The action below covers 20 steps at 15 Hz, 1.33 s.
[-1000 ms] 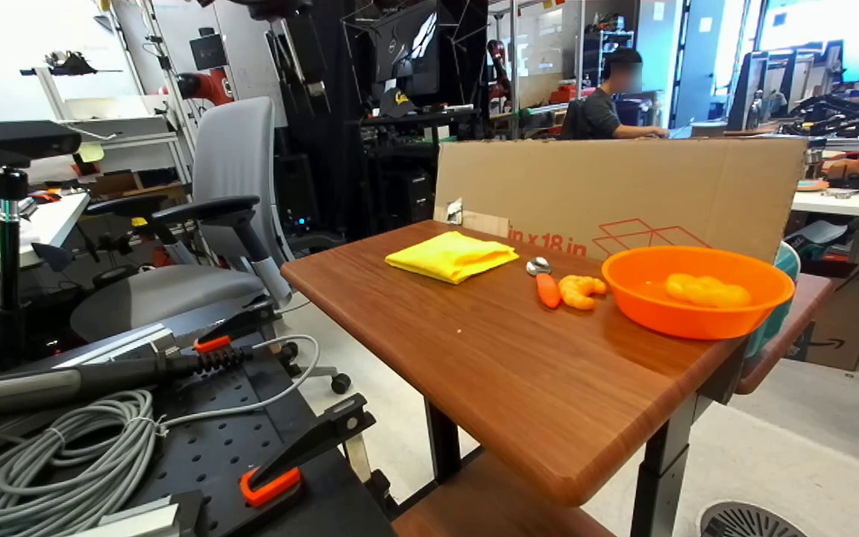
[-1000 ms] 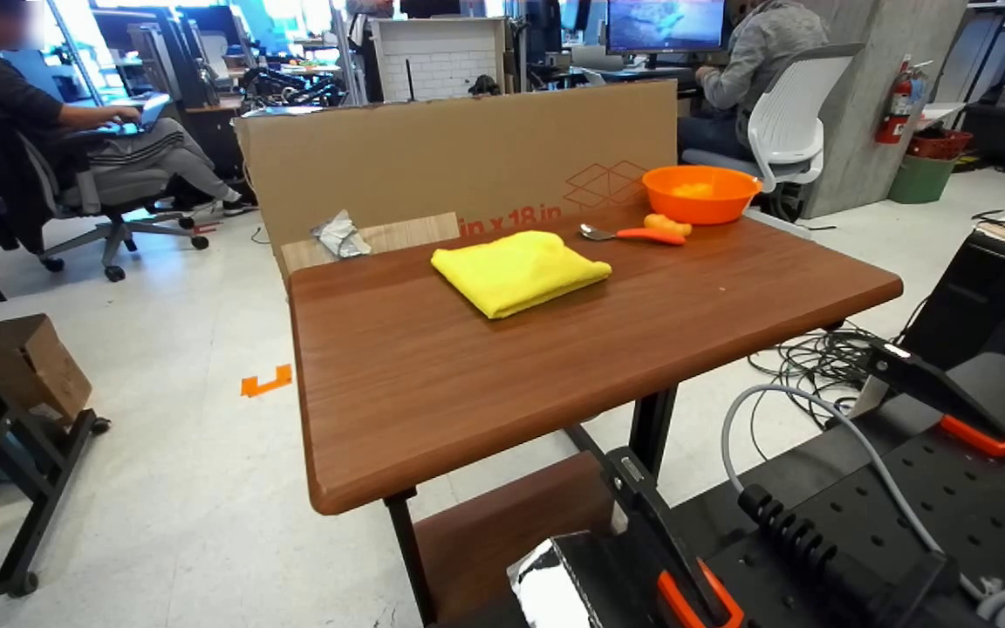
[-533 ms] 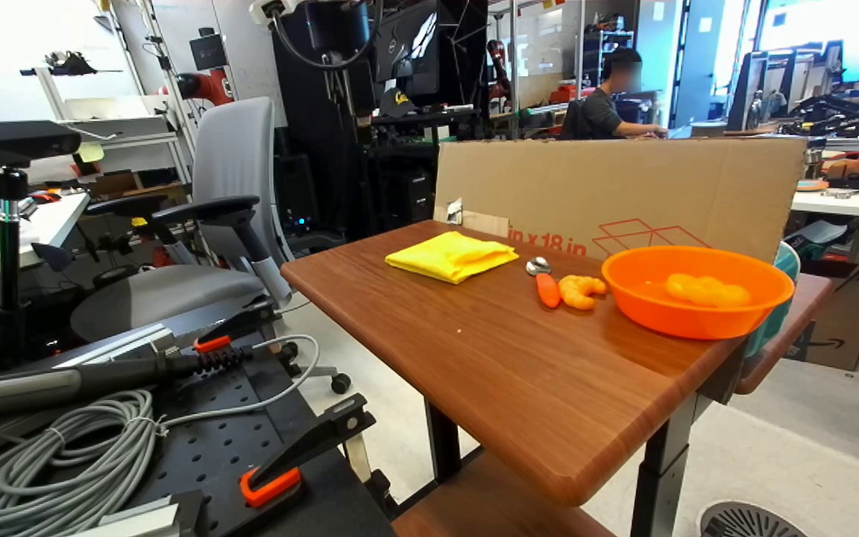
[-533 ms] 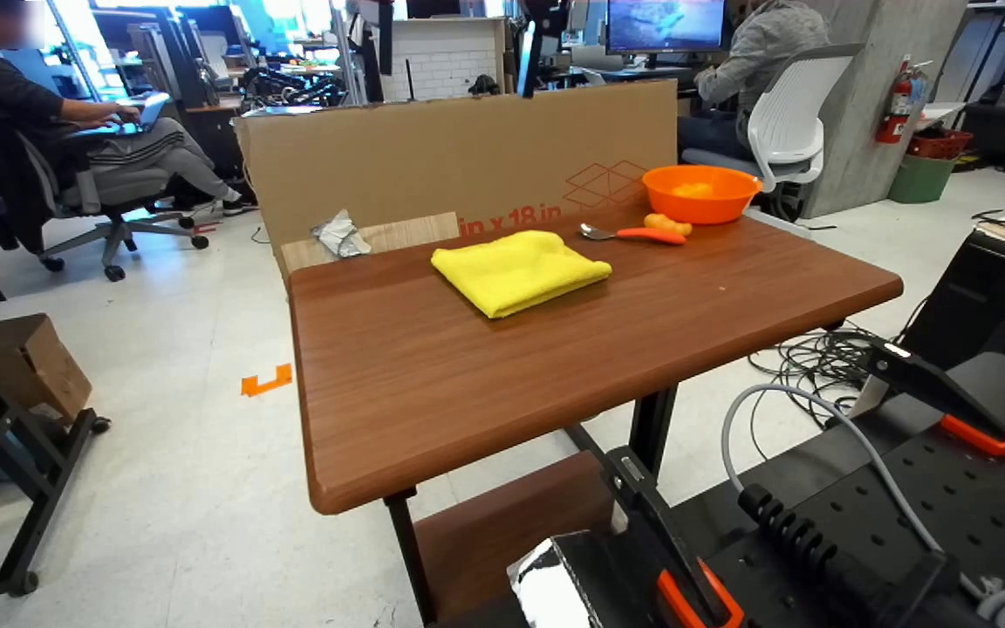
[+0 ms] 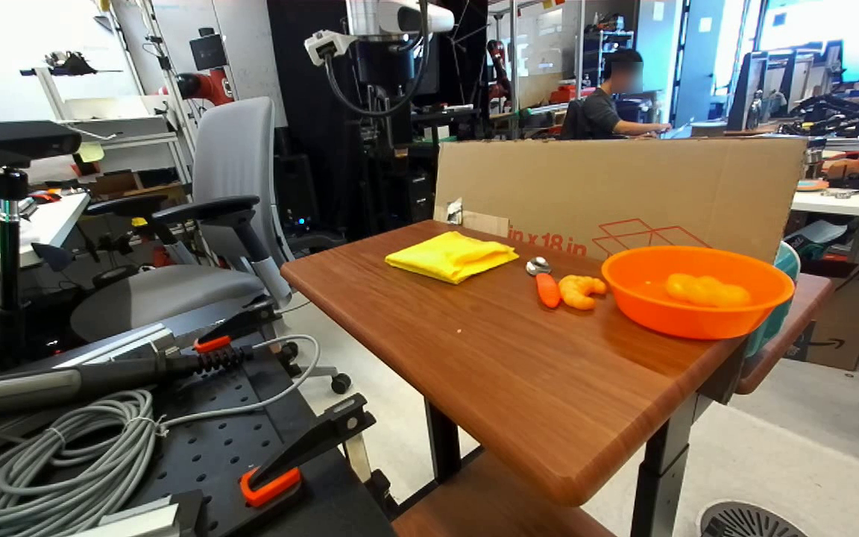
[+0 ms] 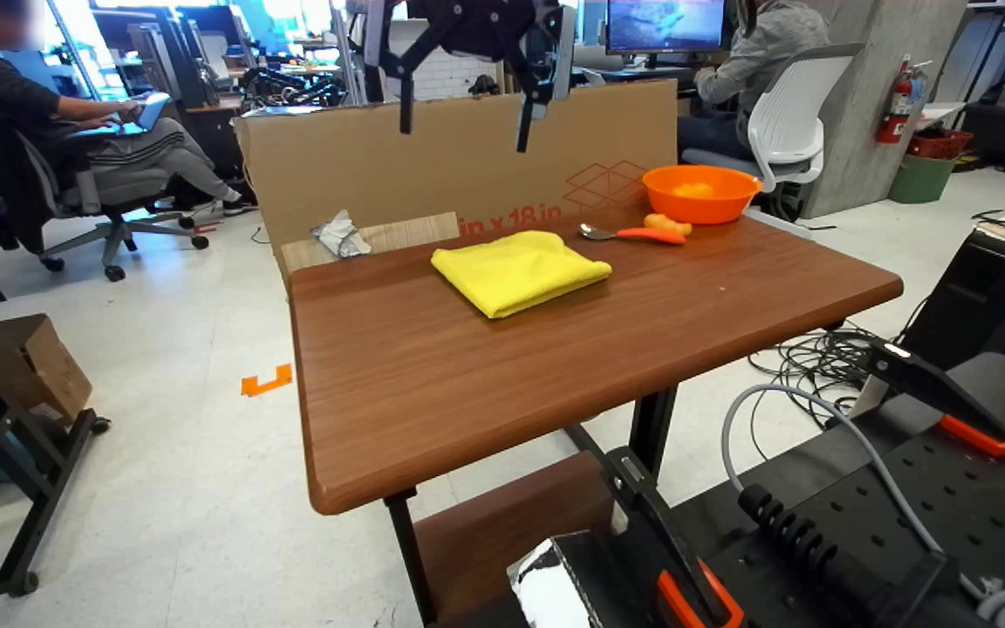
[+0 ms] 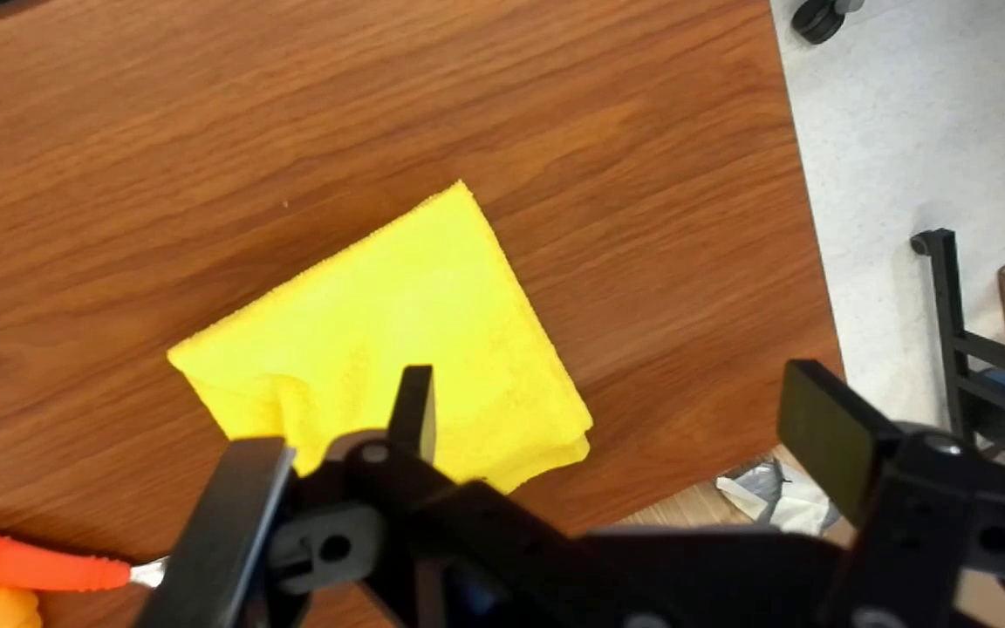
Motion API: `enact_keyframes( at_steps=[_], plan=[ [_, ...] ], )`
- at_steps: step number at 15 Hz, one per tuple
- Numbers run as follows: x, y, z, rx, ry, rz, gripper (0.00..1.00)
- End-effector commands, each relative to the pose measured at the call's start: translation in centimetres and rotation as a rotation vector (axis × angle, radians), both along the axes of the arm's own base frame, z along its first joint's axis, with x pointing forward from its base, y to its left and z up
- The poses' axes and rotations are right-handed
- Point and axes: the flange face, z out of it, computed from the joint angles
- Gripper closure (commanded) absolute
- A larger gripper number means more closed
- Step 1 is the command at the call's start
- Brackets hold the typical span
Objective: Bring the towel closer to the bowl
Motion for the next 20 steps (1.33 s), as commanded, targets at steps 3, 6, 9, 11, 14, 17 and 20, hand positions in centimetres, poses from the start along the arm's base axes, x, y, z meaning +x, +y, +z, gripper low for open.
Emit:
enact_keyframes(
  at_steps=[3,6,9,11,14,17,20],
  plan=[
    [2.7,-0.5,-2.9,-0.035,0.024,-0.08,0.0],
    [3.8,-1.1,-4.7,-0.049,0.046,-0.121,0.0],
    [4.5,-1.6,-6.3,-0.067,0.057,-0.158,0.0],
    [5.0,-2.0,-7.6,-0.092,0.064,-0.181,0.0],
    [5.6,-2.2,-9.5,-0.127,0.084,-0.206,0.0],
    [5.8,-2.0,-11.7,-0.169,0.102,-0.222,0.0],
    [6.1,-2.2,-13.5,-0.194,0.12,-0.233,0.0]
  ],
)
